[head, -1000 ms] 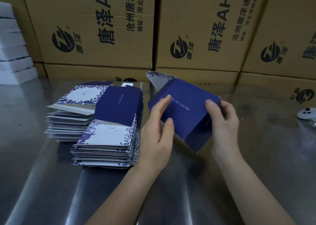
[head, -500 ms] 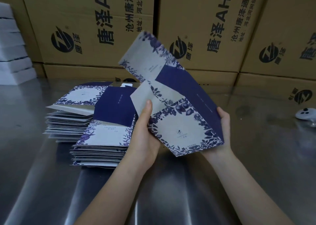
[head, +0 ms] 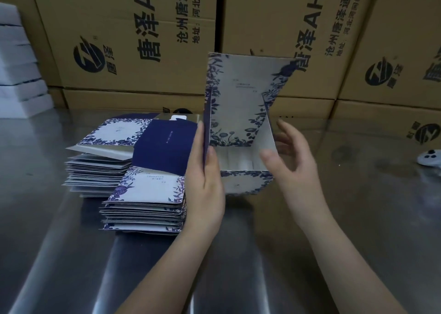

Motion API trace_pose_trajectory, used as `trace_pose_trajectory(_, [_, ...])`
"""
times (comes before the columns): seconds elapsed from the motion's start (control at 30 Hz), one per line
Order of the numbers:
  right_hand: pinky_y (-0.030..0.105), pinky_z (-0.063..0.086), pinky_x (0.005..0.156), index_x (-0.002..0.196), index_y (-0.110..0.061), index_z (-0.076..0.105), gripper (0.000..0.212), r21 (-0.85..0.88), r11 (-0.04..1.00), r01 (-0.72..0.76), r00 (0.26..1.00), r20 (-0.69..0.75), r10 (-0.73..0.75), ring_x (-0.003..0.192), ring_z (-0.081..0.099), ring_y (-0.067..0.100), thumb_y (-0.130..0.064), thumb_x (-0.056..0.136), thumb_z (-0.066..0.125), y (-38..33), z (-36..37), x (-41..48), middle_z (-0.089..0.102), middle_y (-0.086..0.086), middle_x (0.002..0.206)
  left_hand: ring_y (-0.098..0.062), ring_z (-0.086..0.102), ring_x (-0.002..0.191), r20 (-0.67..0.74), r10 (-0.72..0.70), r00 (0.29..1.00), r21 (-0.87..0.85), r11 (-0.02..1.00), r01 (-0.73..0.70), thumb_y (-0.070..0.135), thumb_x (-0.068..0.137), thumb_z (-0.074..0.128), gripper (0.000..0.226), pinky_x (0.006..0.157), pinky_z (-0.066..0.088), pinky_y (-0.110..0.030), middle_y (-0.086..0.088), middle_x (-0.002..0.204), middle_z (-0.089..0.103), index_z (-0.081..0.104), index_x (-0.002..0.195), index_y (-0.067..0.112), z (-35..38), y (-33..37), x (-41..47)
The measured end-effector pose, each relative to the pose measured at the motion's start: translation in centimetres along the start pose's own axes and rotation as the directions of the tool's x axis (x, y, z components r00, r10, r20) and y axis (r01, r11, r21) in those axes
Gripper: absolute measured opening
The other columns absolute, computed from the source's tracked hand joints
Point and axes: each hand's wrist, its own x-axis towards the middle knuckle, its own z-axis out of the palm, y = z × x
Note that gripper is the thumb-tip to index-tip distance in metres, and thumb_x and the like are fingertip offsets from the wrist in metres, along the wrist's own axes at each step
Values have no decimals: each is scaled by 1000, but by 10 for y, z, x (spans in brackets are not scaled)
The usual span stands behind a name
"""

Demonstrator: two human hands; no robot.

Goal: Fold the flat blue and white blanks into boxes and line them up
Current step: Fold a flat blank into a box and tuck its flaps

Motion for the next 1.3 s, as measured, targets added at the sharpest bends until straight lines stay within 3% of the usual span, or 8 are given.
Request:
trace_pose_trajectory(0.23, [7, 43, 76, 111, -35, 59, 23, -57, 998, -2, 978, -210, -10, 95, 60, -5, -38, 89, 55, 6, 5, -3, 65, -21, 103, 29, 30, 126, 69, -91, 994, 49, 995, 87, 27, 106, 40, 50, 100, 28, 3, 46, 137, 36, 30, 151, 46, -1, -10, -1])
trace_pose_trajectory(0.53, [14, 29, 42, 131, -46, 34, 42, -163, 986, -29, 967, -254, -14, 40, 35, 6, -24, 96, 39, 2, 7, -9, 40, -10, 47, 9, 42, 133, -6, -116, 993, -32, 993, 116, 55, 93, 44, 59, 117, 32, -29, 25, 143, 50, 41, 148, 35, 5, -2, -4])
trace_pose_trajectory(0.67, [23, 48, 76, 139, -38, 29, 54, -307, 951, -34, 978, -205, -31, 88, 60, 4, -15, 93, 44, -6, 7, -9, 60, -24, 97, 32, 34, 119, -40, -74, 996, 94, 993, 77, 34, 94, 40, 57, 98, 27, 4, 51, 127, 39, 35, 151, 39, 9, -12, -13])
trace_pose_trajectory(0.77, [42, 39, 105, 136, -9, 45, 55, -486, 862, 147, 912, -270, -308, 126, 45, 19, 0, 83, 53, -22, 10, -12, 50, 7, 134, 30, 33, 121, -33, -51, 998, 153, 987, 56, 25, 90, 36, 64, 101, 28, 2, 46, 134, 37, 30, 152, 40, 11, -13, -16])
trace_pose_trajectory(0.87, [41, 46, 87, 99, 4, 65, 30, -593, 667, 451, 685, -249, -685, 101, 57, 26, 10, 74, 49, -34, 18, -22, 62, 20, 104, 14, 36, 133, -44, -42, 998, 177, 983, 49, 26, 93, 39, 62, 113, 30, -17, 27, 148, 41, 30, 152, 41, 10, -12, -16])
trace_pose_trajectory(0.93, [30, 47, 74, 78, 2, 65, 24, -496, 668, 555, 686, -181, -705, 78, 60, 22, 12, 74, 44, -39, 29, -30, 64, 15, 81, -1, 41, 137, -36, -63, 997, 183, 981, 69, 26, 97, 43, 58, 115, 34, -32, 16, 151, 45, 31, 151, 44, 8, -12, -17])
trace_pose_trajectory(1.1, [24, 40, 72, 96, -15, 56, 21, -576, 813, 78, 997, 40, -67, 86, 54, 15, -1, 85, 44, -31, 46, -16, 59, 1, 95, -4, 40, 140, -34, -56, 998, 180, 982, 61, 4, 102, 44, 62, 117, 32, -34, 9, 152, 45, 30, 138, 53, 8, -13, -17])
trace_pose_trajectory(1.3, [29, 40, 69, 107, -12, 55, 17, -798, 566, -206, 844, 148, 515, 82, 51, 24, -22, 95, 48, -10, 50, 29, 59, 9, 109, 5, 33, 139, -29, -149, 988, 233, 961, 151, 9, 103, 40, 55, 112, 25, -9, 17, 153, 40, 33, 153, 34, 6, -34, -15])
